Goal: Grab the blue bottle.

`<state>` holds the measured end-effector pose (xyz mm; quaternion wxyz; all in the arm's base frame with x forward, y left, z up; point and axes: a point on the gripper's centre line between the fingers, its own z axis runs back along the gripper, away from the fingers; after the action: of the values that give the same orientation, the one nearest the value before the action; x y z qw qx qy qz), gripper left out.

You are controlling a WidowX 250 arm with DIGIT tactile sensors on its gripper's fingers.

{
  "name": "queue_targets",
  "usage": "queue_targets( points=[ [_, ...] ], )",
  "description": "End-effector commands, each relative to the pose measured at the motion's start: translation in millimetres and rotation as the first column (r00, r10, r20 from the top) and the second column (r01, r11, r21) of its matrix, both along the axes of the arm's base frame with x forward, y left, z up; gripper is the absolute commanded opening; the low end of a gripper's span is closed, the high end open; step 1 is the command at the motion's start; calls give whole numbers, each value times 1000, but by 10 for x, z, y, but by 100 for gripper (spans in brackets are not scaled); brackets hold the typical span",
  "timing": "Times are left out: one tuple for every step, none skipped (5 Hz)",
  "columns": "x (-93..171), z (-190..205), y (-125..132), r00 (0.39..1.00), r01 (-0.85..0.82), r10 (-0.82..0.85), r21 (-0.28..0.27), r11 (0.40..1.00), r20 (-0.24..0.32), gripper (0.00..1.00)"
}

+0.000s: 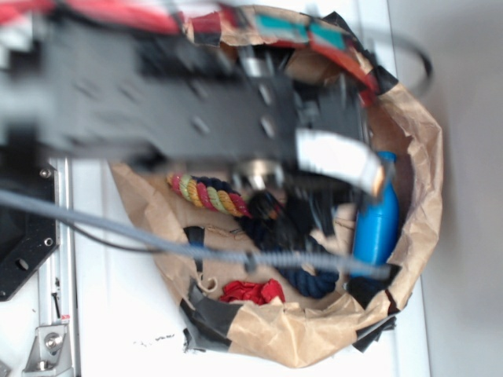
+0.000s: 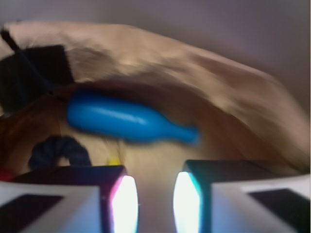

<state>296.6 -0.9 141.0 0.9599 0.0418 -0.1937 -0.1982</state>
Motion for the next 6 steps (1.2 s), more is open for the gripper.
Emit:
queue_targets(
  points=[
    [-109,736,107,994,-97,105,-172,980,43,38],
    [-65,420,61,988,47,-42,-31,998,147,100],
    [97,-66,-129,963,245,-254,100,964,89,100],
    [195,-515,-460,874,480,-487,188,857,-11,100],
    [405,-610,-470,867,492,-498,142,859,3,100],
    [588,-701,-516,859,503,-511,135,854,32,100]
  ],
)
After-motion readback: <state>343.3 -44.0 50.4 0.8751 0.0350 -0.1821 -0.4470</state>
